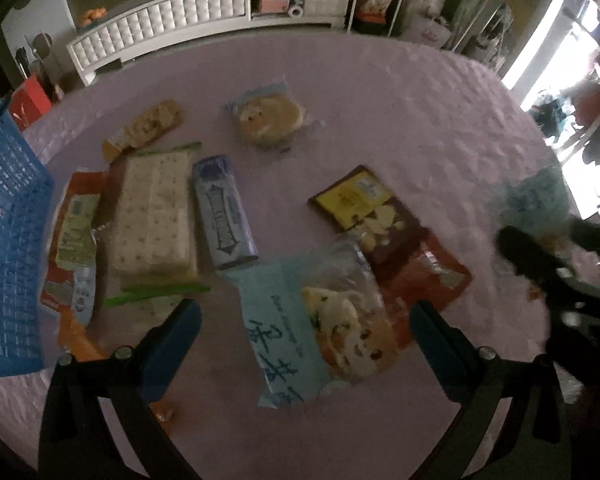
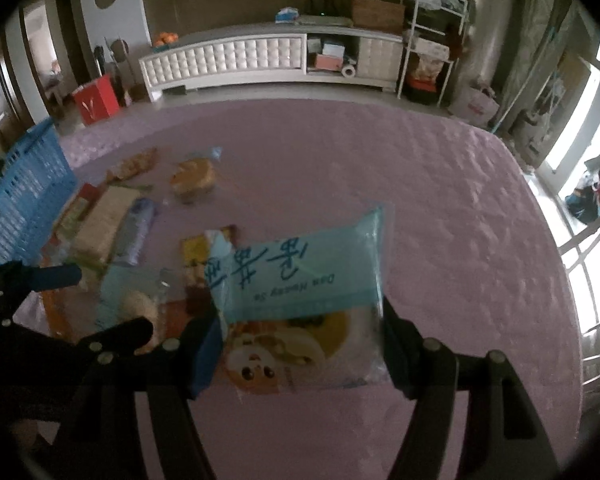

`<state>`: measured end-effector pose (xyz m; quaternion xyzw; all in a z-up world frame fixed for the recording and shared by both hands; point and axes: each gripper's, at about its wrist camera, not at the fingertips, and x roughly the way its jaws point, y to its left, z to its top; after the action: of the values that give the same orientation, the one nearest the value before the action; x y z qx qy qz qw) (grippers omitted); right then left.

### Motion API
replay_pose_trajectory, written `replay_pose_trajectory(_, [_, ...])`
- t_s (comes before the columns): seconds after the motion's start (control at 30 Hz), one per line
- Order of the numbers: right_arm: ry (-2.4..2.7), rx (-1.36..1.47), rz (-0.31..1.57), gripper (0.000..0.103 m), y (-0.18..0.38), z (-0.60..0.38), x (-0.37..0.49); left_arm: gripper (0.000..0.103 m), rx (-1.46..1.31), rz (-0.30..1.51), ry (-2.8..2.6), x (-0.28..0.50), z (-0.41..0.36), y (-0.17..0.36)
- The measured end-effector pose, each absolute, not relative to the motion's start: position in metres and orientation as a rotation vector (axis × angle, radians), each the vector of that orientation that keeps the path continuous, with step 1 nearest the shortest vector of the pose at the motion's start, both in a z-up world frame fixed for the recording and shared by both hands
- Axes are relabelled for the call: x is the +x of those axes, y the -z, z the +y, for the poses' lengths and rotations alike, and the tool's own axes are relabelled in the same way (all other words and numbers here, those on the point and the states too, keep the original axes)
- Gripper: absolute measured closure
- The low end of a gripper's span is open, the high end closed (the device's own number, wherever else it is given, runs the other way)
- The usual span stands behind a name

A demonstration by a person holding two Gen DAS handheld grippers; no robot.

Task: Organize snacks
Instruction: 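Lift the light-blue bread bag with the right tool toward the blue basket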

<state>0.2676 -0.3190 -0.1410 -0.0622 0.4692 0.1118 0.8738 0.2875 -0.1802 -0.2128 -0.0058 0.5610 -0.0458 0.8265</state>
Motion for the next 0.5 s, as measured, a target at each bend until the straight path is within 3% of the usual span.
replay_pose_trajectory(0.17, [-0.238, -0.111, 0.994, 0.030, 0.143, -0.323, 0.268, 0.001, -0.016, 1.213, 0.074, 0.290, -0.181, 0.226])
replay_pose_trajectory(0.3, [-0.249, -0.129, 1.017, 0.030, 0.149, -0.318, 0.268, 0.029, -0.071, 1.198, 0.104, 0.287, -0.180, 0.221])
replay_pose_trajectory(0.5, [-0.249, -0.144, 1.029, 0.030, 0.151, -0.314, 0.265, 0.035, -0.026, 1.173, 0.120, 0.277, -0.181, 0.211])
